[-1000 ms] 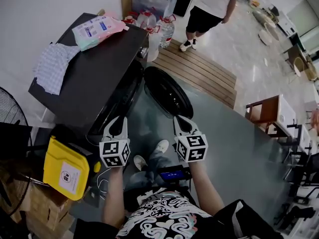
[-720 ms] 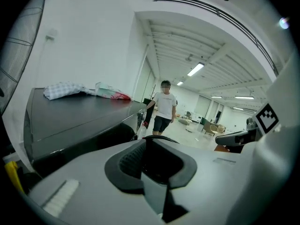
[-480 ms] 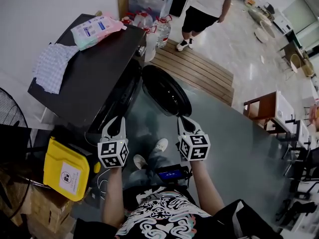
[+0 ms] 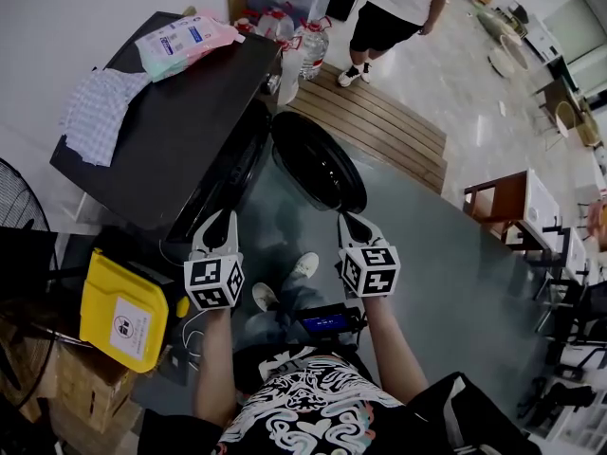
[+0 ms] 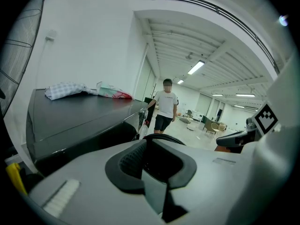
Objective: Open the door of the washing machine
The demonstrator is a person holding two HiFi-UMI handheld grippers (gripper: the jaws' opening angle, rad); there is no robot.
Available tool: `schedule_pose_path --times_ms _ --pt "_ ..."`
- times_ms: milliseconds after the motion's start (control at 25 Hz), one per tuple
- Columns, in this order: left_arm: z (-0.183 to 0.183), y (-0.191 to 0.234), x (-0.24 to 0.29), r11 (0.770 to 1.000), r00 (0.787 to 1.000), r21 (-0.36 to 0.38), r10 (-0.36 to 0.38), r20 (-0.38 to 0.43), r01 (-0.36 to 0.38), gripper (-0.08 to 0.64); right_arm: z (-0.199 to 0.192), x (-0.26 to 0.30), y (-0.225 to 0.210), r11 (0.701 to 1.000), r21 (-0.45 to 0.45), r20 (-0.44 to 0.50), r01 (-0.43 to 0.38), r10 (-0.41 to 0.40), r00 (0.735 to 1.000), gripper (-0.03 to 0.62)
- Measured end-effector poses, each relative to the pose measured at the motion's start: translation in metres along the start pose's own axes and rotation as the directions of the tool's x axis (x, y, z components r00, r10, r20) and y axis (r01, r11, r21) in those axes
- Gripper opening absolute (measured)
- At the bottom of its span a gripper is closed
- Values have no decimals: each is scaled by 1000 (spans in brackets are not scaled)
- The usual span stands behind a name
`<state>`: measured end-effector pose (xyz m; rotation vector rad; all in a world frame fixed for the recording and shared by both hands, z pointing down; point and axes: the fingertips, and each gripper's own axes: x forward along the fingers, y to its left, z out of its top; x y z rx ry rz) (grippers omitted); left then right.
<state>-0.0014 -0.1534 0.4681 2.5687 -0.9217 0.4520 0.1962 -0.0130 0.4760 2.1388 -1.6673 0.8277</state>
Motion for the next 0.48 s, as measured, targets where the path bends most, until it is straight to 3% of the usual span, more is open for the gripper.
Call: schedule_pose_path --times_ms 480 --pt "-6 1 3 1000 1000 -22 13 -1 -13 29 -11 7 -7 1000 -8 -32 -14 13 999 2"
